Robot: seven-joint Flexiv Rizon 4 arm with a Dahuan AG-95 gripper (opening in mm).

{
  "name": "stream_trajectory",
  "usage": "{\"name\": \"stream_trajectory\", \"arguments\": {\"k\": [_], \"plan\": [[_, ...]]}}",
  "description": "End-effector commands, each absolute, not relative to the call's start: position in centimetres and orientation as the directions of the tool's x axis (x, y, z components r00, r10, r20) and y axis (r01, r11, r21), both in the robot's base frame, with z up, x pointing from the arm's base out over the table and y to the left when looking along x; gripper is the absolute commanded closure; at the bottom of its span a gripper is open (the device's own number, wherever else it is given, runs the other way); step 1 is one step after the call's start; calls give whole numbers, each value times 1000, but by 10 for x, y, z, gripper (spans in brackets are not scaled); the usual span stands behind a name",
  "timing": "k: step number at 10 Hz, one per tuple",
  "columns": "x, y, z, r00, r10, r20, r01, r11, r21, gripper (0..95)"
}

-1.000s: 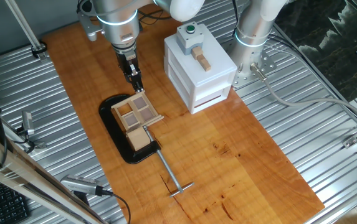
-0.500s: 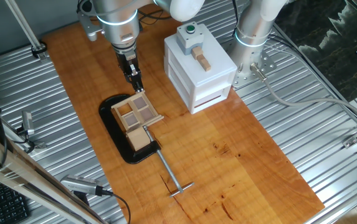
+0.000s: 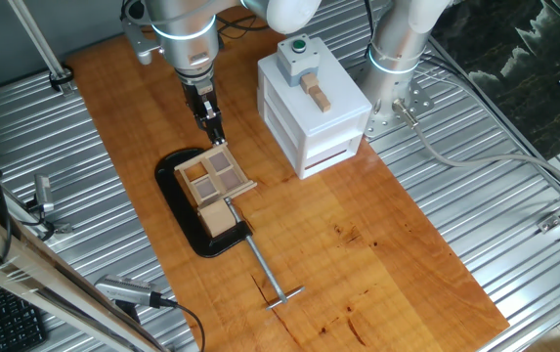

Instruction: Close a sliding window

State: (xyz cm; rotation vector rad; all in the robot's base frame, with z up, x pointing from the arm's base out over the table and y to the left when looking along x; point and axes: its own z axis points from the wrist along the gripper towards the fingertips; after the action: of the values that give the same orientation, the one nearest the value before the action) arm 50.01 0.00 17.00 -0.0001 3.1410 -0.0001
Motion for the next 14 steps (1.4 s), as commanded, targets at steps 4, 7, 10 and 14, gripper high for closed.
{"name": "stream_trajectory", "arguments": {"k": [4,7,10,14], "plan": [[500,0,170,-1000,-19,-16,-19,1000,6,950],[500,0,170,-1000,-17,-15,-17,1000,6,950],[500,0,170,-1000,-17,-14,-17,1000,6,950],[500,0,170,-1000,-19,-8,-19,1000,6,950]]}}
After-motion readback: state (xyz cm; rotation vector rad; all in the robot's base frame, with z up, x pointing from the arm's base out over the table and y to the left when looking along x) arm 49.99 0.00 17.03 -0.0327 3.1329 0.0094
